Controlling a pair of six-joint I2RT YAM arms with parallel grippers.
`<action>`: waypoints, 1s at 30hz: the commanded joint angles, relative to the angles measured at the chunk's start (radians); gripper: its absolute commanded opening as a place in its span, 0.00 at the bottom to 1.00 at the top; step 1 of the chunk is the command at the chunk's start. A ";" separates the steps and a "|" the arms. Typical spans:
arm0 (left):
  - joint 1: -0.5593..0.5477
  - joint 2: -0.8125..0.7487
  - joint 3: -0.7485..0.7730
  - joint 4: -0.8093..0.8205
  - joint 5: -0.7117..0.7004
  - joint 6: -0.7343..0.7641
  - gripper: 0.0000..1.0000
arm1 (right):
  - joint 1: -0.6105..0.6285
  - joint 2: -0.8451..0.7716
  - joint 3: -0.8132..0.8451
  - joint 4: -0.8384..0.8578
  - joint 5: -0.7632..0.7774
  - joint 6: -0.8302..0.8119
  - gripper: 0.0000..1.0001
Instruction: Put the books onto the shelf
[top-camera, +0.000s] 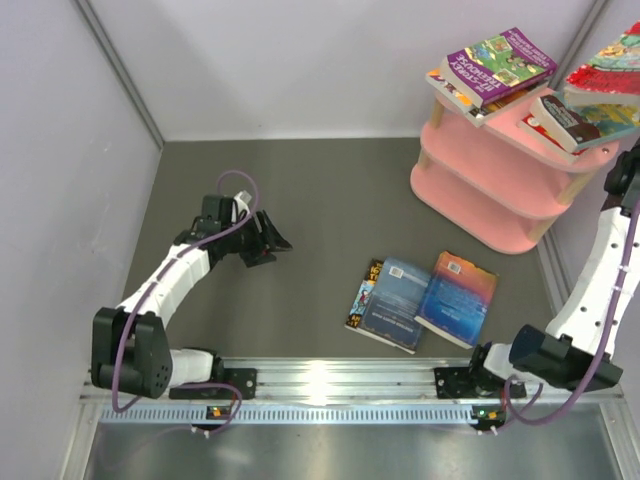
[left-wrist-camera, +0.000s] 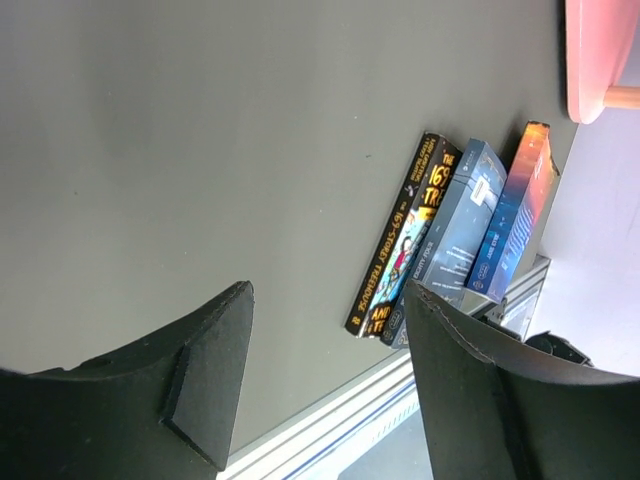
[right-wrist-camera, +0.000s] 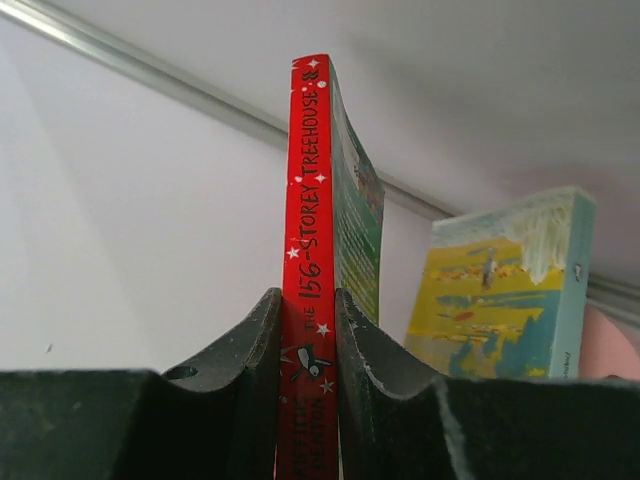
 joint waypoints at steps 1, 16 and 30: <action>0.000 -0.051 -0.026 0.025 0.010 -0.002 0.66 | -0.028 -0.032 -0.068 0.234 -0.070 0.172 0.00; 0.000 -0.019 -0.030 0.034 0.019 0.008 0.66 | -0.076 -0.129 -0.588 0.647 -0.111 0.417 0.00; 0.000 0.055 -0.007 0.070 0.041 -0.004 0.65 | -0.085 -0.144 -0.566 0.575 -0.208 0.254 0.35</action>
